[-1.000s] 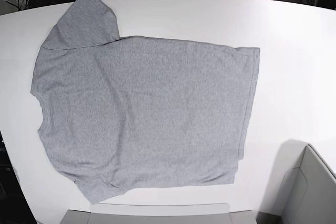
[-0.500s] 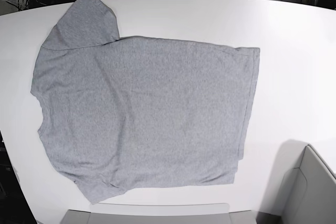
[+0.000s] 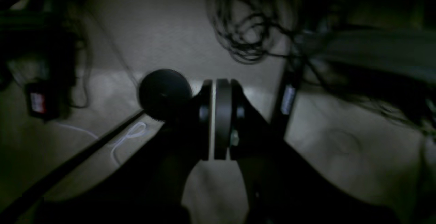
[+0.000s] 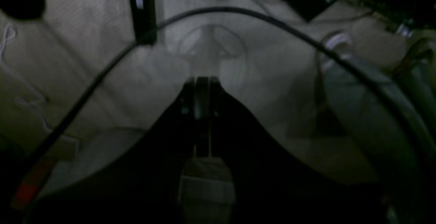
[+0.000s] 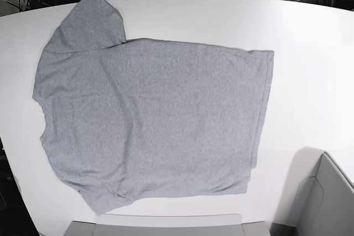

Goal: Fold the T-shirt properly

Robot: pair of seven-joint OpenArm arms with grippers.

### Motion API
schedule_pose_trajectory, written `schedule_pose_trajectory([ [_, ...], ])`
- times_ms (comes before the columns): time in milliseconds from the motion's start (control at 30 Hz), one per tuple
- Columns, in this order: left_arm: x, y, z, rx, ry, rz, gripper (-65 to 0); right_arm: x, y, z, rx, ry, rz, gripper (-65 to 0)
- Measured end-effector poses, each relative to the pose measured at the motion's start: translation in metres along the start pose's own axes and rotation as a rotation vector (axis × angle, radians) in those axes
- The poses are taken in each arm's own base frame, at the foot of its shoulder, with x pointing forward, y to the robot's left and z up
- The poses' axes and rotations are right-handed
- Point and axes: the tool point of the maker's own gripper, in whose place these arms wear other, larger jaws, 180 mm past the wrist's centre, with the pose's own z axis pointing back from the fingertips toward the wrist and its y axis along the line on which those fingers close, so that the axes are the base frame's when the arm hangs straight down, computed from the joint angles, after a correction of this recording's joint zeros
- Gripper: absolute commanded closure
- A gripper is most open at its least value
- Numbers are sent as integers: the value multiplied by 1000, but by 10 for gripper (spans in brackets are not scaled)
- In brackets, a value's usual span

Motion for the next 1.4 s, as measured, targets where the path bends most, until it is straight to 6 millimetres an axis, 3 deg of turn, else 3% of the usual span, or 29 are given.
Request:
schedule_pose_trajectory([
  [133, 12, -15, 24, -104, -17, -64, -29, -12, 9, 26, 26, -39, 34, 0],
  [233, 48, 7, 45, -60, -112, -100, -29, -31, 15, 52, 58, -18, 0, 0],
  [300, 76, 30, 61, 14, -175, -124, -29, -22, 23, 72, 100, -64, -15, 0],
  [367, 117, 55, 83, 115, -283, -143, -29, -1, 27, 89, 120, -139, 4, 0],
  [467, 173, 77, 123, 238, -434, -177, -29, 25, 27, 119, 122, -233, 11, 0],
  [567, 206, 93, 154, 338, -484, -223, -29, 46, 21, 150, 99, -300, 14, 0],
  [633, 229, 103, 170, 403, -540, -231, -29, 77, 13, 174, 75, -399, 20, 0],
  [733, 271, 100, 188, 447, -668, -239, -29, 121, -6, 209, 9, -558, 39, 0],
  [867, 318, 99, 201, 485, -842, -172, -29, 136, -34, 209, -63, -576, 39, 0],
  [1033, 370, 116, 226, 570, -1012, -106, -29, 196, -79, 238, -197, -765, 51, 0],
  [1200, 433, 110, 258, 570, -1241, -35, -29, 251, -89, 261, -227, -908, 97, 0],
  [1333, 477, 105, 274, 535, -1329, 60, -29, 314, -102, 305, -284, -1095, 156, 0],
  [1400, 500, 91, 281, 491, -1380, 71, -29, 341, -105, 331, -308, -1186, 185, 0],
])
